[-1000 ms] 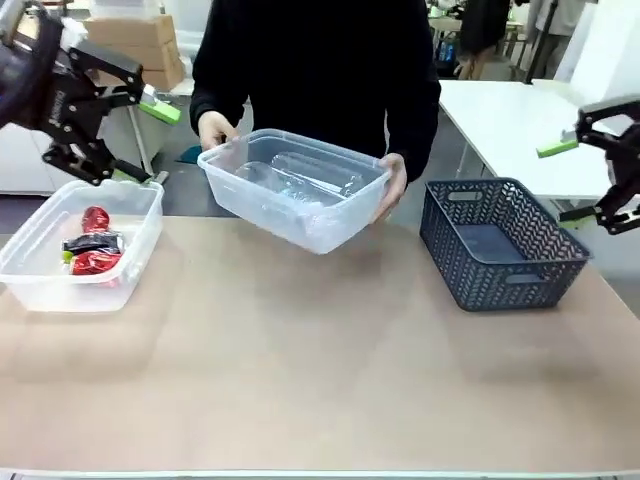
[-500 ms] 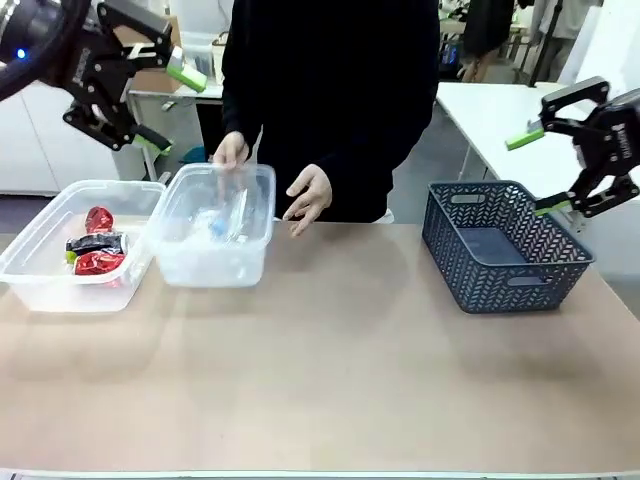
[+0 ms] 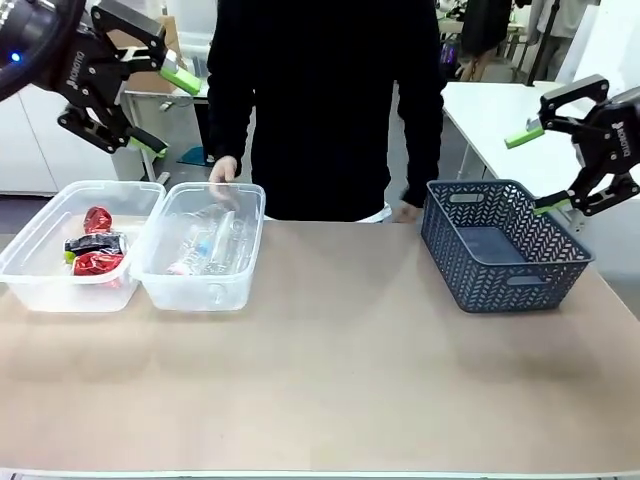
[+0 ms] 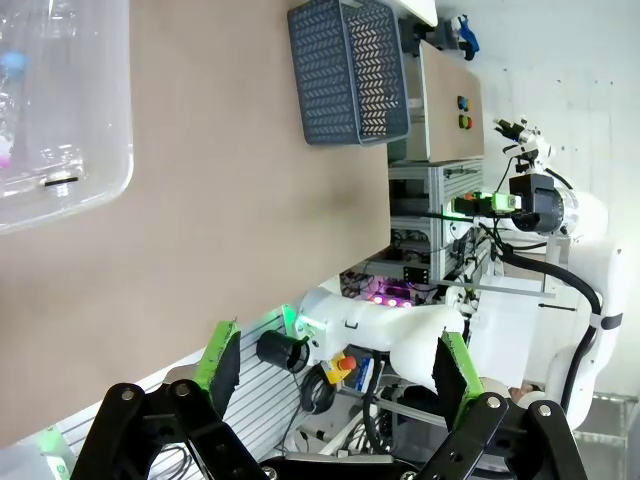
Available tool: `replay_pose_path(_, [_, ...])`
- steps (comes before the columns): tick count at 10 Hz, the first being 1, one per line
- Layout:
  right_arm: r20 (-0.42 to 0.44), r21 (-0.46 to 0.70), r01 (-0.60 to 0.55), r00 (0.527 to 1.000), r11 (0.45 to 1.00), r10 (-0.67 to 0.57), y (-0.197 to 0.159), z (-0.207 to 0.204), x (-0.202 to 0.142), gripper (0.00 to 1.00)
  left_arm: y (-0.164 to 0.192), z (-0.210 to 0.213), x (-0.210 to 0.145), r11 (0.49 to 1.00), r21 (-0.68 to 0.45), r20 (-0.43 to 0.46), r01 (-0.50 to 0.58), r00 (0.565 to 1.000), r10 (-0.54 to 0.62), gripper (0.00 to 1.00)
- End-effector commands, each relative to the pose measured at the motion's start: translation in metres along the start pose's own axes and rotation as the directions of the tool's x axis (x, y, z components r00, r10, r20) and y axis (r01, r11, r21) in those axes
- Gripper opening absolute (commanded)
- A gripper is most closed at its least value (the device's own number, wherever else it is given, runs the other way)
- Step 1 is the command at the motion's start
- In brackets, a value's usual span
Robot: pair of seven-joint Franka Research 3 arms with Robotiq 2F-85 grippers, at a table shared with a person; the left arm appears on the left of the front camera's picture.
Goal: Sort the waste into each basket.
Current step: Release the Organizing box you were holding.
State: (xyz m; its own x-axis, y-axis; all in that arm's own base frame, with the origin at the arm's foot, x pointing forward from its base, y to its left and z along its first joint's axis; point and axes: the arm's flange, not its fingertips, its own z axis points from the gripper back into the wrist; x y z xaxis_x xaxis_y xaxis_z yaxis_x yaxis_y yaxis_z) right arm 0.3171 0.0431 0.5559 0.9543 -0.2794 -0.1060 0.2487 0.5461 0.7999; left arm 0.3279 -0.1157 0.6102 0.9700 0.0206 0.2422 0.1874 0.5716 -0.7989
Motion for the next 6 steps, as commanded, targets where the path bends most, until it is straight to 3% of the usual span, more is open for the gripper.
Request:
replay_pose_path(1, [-0.011, 0.025, -0.024, 1.000, 0.999, 0.024, -0.0011, 0.0020, 0.0021, 1.00, 0.0003, -0.0011, -0.0006, 1.000, -0.027, 0.000, 0.004, 1.000, -0.004, 1.00])
replay_pose_path(6, [-0.011, 0.025, -0.024, 1.000, 0.999, 0.024, -0.0011, 0.0020, 0.0021, 1.00, 0.0003, -0.0011, -0.0006, 1.000, -0.027, 0.000, 0.004, 1.000, -0.004, 1.00])
